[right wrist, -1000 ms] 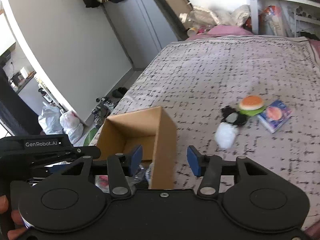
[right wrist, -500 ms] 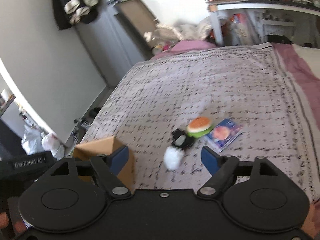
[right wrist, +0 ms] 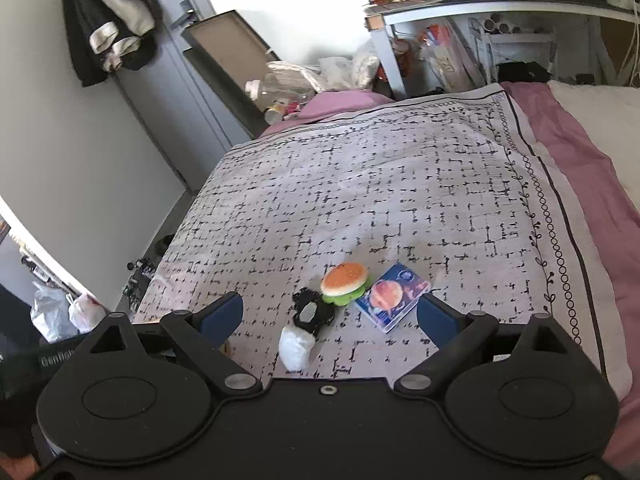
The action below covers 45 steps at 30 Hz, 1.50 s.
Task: Organize soft objects
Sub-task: 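Open both tools over the box and withdraw toward the remaining items, then grasp the white plush with the left tool while the right tool grasps the blue tissue pack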
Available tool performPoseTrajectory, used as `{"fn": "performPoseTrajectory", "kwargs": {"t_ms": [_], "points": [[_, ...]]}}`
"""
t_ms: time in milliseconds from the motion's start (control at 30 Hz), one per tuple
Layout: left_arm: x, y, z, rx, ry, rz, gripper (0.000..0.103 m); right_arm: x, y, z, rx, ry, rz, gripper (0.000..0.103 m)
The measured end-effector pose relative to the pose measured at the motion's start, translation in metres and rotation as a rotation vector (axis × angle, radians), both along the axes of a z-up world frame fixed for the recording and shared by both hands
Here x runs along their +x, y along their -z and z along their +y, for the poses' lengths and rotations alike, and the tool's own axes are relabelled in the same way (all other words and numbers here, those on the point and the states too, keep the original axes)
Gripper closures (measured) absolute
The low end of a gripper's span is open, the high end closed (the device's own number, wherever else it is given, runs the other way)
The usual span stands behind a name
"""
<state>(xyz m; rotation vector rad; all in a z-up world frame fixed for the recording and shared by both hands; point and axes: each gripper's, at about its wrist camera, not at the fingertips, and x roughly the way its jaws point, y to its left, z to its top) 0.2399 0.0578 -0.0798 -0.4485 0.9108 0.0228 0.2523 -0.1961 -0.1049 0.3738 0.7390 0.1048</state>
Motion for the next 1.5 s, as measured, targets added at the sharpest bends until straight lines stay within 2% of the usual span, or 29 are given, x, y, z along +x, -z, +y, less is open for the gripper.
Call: {"fn": "performPoseTrajectory", "kwargs": {"t_ms": [167, 367, 500, 600, 800, 1067, 1267, 1500], "points": [[0.011, 0.006, -0.014, 0.015, 0.016, 0.009, 0.026, 0.012, 0.012, -0.012, 0.046, -0.008, -0.018, 0.007], [0.024, 0.025, -0.028, 0.037, 0.028, 0.041, 0.026, 0.022, 0.039, -0.025, 0.131, 0.032, 0.057, 0.008], [0.033, 0.038, -0.035, 0.029, 0.033, 0.066, 0.026, 0.03, 0.048, -0.035, 0.187, 0.082, 0.077, 0.008], [0.04, 0.047, -0.041, 0.012, 0.033, 0.083, 0.026, 0.037, 0.057, -0.04, 0.208, 0.11, 0.101, 0.008], [0.058, 0.068, -0.057, 0.031, 0.052, 0.098, 0.026, 0.053, 0.077, -0.042, 0.251, 0.122, 0.169, 0.011], [0.08, 0.106, -0.065, 0.045, 0.048, 0.149, 0.027, 0.076, 0.099, -0.035, 0.245, 0.11, 0.221, 0.015], [0.092, 0.127, -0.069, 0.047, 0.047, 0.177, 0.032, 0.094, 0.119, -0.033, 0.231, 0.126, 0.269, 0.02], [0.101, 0.139, -0.072, 0.072, 0.052, 0.184, 0.053, 0.106, 0.137, -0.037, 0.216, 0.167, 0.314, 0.036]]}}
